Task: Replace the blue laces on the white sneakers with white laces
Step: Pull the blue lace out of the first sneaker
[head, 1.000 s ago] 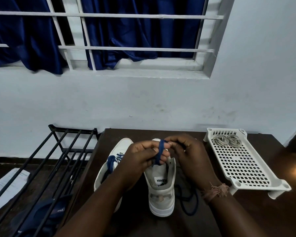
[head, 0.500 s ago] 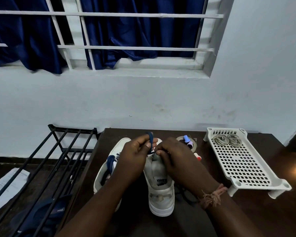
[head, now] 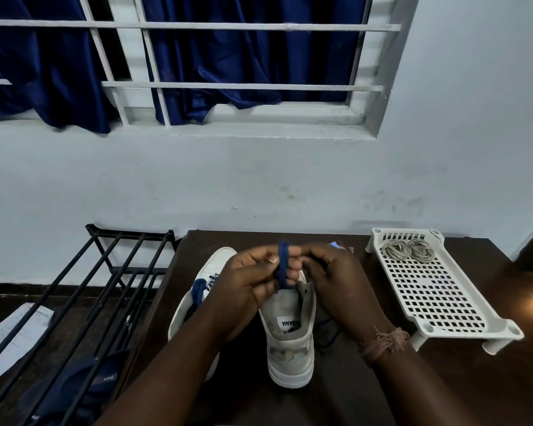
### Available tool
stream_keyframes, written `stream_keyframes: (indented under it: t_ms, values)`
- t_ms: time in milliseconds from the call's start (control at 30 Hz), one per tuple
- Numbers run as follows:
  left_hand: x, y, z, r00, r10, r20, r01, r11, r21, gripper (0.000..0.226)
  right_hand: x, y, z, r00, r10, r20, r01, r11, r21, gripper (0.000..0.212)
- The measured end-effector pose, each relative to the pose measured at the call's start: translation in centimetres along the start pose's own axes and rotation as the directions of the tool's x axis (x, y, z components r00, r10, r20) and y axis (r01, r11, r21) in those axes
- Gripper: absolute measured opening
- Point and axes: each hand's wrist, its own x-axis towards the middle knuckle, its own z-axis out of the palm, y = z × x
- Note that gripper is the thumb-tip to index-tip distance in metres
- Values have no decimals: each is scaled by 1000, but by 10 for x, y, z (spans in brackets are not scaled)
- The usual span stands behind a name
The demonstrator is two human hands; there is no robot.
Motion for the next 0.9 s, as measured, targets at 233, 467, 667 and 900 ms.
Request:
stream_keyframes:
  t_ms: [233, 467, 667, 900]
  values:
    - [9, 2, -8, 955, 135, -265, -116, 990, 84, 37, -11, 3, 24, 973, -103, 209, 135, 980, -147, 13]
    - [4, -6, -6, 977, 178, -120, -44, 715, 698, 42, 4, -12, 1, 961, -270, 59, 276, 932, -235, 16]
    - [-1, -8, -3, 999, -23, 28, 9, 910, 415, 33, 4, -8, -12, 987, -103, -120, 98, 994, -51, 18]
    - [2, 1, 0, 997, 50, -57, -49, 999, 18, 31, -2, 10, 8, 995, -36, 90, 45, 994, -101, 17]
